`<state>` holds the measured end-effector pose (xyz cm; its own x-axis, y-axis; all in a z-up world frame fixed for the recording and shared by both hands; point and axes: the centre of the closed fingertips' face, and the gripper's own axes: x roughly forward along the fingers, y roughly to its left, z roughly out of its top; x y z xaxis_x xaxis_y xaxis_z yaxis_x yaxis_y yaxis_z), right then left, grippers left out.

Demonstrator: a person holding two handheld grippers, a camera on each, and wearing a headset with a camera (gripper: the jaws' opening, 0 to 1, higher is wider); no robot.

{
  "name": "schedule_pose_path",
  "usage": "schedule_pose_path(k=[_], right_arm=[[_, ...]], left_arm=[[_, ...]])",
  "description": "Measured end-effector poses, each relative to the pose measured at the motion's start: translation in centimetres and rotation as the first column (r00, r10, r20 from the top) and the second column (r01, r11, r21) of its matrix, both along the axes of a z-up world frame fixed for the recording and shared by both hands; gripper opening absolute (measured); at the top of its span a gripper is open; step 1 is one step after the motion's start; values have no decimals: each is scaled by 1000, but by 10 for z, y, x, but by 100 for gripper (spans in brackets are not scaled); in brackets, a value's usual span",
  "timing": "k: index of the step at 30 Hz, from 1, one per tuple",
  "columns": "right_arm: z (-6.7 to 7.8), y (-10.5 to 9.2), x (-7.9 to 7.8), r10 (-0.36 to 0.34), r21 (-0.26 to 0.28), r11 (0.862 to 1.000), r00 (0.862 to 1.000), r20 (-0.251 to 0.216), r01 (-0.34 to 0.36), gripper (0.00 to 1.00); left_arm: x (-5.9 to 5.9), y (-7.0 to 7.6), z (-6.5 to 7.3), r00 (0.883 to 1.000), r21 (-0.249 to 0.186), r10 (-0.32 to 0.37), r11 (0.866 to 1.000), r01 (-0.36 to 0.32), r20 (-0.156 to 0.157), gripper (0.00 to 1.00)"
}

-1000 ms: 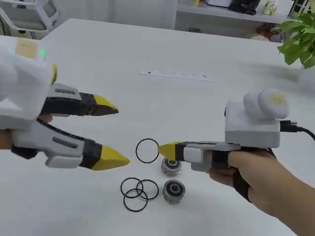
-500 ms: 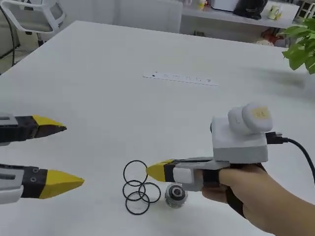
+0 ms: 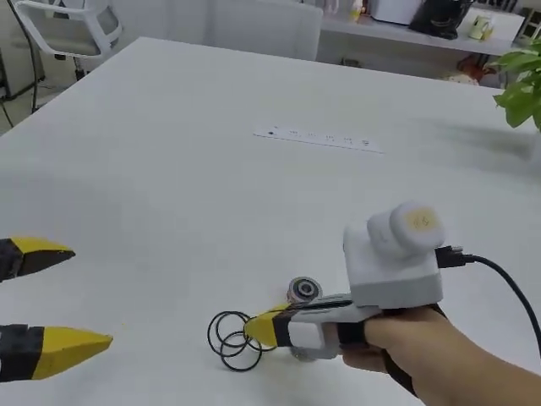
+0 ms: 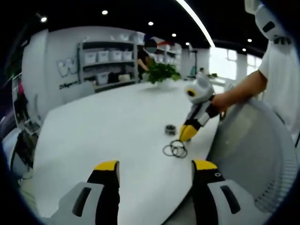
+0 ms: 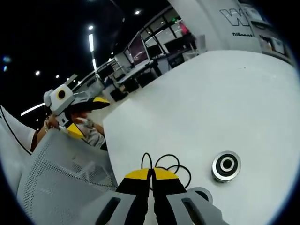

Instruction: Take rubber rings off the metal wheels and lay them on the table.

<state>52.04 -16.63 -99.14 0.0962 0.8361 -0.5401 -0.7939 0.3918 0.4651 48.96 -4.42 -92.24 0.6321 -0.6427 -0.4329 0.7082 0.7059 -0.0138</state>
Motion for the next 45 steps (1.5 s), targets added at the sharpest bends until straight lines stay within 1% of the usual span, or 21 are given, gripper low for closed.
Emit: schedule_pose_path(k=[4,10,12,14,16,19,23,25,27,28,30,35,37,40,45], right_arm=[[-4,-1,-2,8,-16,1000,1000,3,-8,0],[-9,-1,-3,18,-41,999,1000,15,-17,0],[-11,-2,-3,21,-51,998,1000,21,-20,0],[-13,-2,-2,21,-67,998,999,37,-19,0],[-14,-2,-2,33,-80,996,998,52,-29,0],[-16,-3,0,47,-105,994,995,91,-37,4],[-15,-3,0,56,-115,992,993,108,-44,9],[-15,-4,1,62,-120,992,991,119,-48,10],[-13,-5,1,70,-125,991,989,128,-54,11],[-12,-5,2,75,-131,990,987,141,-56,12],[-11,-6,4,68,-137,989,986,154,-47,14],[2,-7,7,61,-114,993,983,176,-41,17],[4,-8,7,56,-112,993,983,178,-36,21],[11,-10,8,65,-109,993,977,202,-43,25],[25,-12,9,65,-75,996,973,223,-50,32]], left_arm=[[-3,-2,-2,1000,-20,13,1000,-14,-5,63],[-6,-3,-8,1000,-13,13,1000,-13,-23,63],[-7,-4,-8,1000,-8,14,1000,-14,-23,62],[-7,-5,-7,1000,-14,18,1000,-19,-26,62],[-7,-5,-5,1000,-23,22,999,-23,-22,62],[-6,-6,-2,1000,-31,25,999,-25,-17,62],[-5,-9,-3,999,-42,29,999,-30,-15,62],[-6,-12,-4,1000,-48,26,998,-27,-17,62],[-7,-14,-5,1000,-50,21,998,-23,-23,62],[-8,-15,-7,999,-49,20,999,-21,-25,62],[-9,-16,-8,999,-51,18,999,-20,-31,62],[-11,-17,-8,999,-57,19,998,-21,-29,62],[-11,-18,-7,999,-64,21,998,-22,-27,62],[-12,-19,-7,999,-67,23,997,-24,-24,61],[-11,-17,-5,999,-79,36,996,-37,-18,61]])
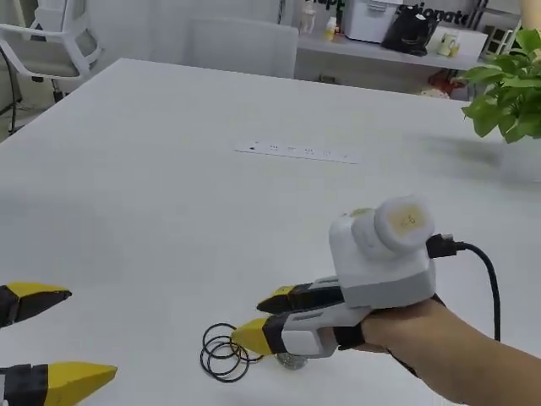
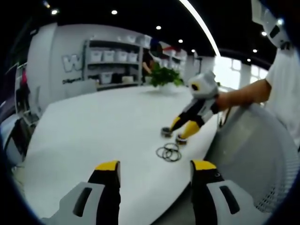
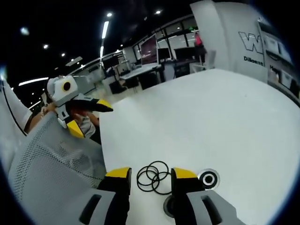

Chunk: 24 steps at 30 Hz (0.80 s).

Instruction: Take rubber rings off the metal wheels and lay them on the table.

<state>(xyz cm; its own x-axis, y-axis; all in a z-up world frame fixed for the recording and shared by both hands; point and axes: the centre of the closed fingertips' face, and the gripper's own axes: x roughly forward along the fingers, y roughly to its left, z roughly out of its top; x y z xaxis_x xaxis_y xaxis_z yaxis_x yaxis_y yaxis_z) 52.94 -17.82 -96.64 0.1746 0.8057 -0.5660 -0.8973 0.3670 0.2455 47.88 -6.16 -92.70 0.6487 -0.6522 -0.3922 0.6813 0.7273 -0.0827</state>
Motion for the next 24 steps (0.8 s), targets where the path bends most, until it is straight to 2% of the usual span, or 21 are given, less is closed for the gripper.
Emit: schedule_pose_path(k=[4,7,10,12,15,19,24], right_arm=[[11,-4,1,5,23,1000,1000,18,-6,40],[19,-8,3,-1,43,999,999,38,-1,52],[31,-14,0,12,76,997,999,44,-15,58],[40,-19,-3,27,96,995,997,66,-33,62],[52,-29,-5,38,121,991,995,95,-50,67],[65,-47,-7,21,152,988,992,125,-40,68],[70,-69,-2,-24,163,987,987,156,-2,77]], left_arm=[[0,0,1,1000,-2,-1,1000,1,-1,61],[0,0,2,1000,-2,-3,1000,3,-2,62],[1,1,3,1000,-2,-2,1000,2,-1,62],[1,1,3,1000,-4,-2,1000,2,-2,63],[2,2,4,1000,-3,-2,1000,2,0,63],[4,4,6,1000,-4,0,1000,0,5,64],[6,9,6,1000,8,0,1000,0,6,65]])
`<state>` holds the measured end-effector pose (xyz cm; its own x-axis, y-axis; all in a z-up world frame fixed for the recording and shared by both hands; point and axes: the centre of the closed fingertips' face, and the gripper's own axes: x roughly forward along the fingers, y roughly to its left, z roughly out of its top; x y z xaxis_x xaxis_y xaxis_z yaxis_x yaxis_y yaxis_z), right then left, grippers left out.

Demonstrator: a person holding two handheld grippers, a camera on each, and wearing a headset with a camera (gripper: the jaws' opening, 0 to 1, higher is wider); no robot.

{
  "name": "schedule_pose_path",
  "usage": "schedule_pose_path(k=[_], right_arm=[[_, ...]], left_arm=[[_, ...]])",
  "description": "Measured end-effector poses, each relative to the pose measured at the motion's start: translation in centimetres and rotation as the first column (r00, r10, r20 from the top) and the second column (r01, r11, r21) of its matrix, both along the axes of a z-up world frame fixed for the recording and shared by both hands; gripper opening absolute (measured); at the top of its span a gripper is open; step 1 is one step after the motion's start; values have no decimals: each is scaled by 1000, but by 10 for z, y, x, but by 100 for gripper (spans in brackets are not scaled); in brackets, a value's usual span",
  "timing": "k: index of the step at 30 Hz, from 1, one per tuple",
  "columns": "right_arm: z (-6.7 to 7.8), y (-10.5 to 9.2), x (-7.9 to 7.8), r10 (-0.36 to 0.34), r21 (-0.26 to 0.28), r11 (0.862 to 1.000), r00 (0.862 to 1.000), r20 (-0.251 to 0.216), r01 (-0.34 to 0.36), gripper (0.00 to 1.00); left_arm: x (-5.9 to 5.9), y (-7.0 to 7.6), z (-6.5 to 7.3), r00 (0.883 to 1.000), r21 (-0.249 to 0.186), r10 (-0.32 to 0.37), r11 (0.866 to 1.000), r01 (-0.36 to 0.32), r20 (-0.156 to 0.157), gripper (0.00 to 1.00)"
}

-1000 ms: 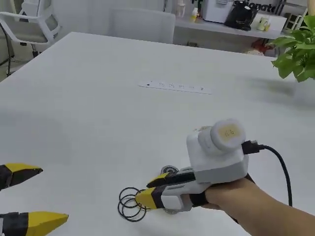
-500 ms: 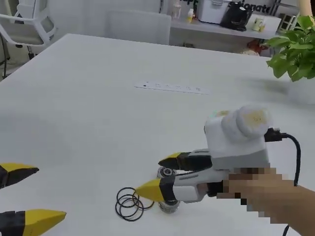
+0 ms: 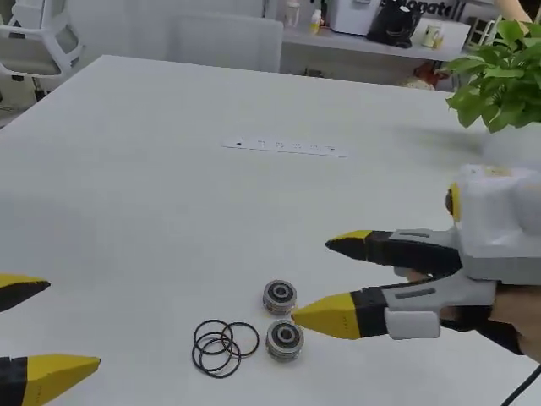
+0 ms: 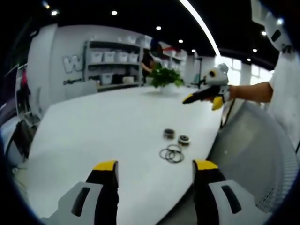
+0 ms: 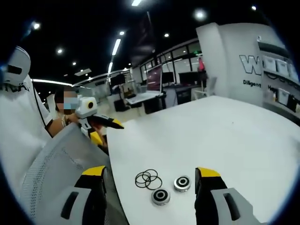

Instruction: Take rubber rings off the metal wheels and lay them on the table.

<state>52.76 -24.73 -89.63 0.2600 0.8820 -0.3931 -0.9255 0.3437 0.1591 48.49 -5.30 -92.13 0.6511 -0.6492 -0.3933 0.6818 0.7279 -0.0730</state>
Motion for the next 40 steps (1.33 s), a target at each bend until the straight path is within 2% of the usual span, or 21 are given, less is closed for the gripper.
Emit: schedule_pose_path(k=[7,11,20,25,27,32,40], right_arm=[[-3,-31,5,-86,-17,996,996,28,86,86],[-12,-52,8,-151,-38,988,988,28,152,90],[-37,-86,4,-273,-64,960,962,-22,271,95],[-56,-101,-5,-318,-108,944,947,-51,312,98],[-62,-106,-8,-331,-129,938,942,-54,322,99],[-70,-110,-16,-344,-136,933,936,-76,332,99],[-76,-110,-23,-351,-155,929,932,-88,336,99]], left_arm=[[6,7,1,1000,3,12,1000,-12,8,66],[9,13,2,999,2,31,1000,-31,13,69],[10,23,-5,997,-3,74,997,-74,-2,79],[9,26,-14,995,16,96,995,-95,-36,91],[8,25,-15,994,16,97,995,-97,-41,94],[7,22,-16,993,15,105,994,-105,-54,100],[5,18,-16,994,11,98,995,-98,-57,100]])
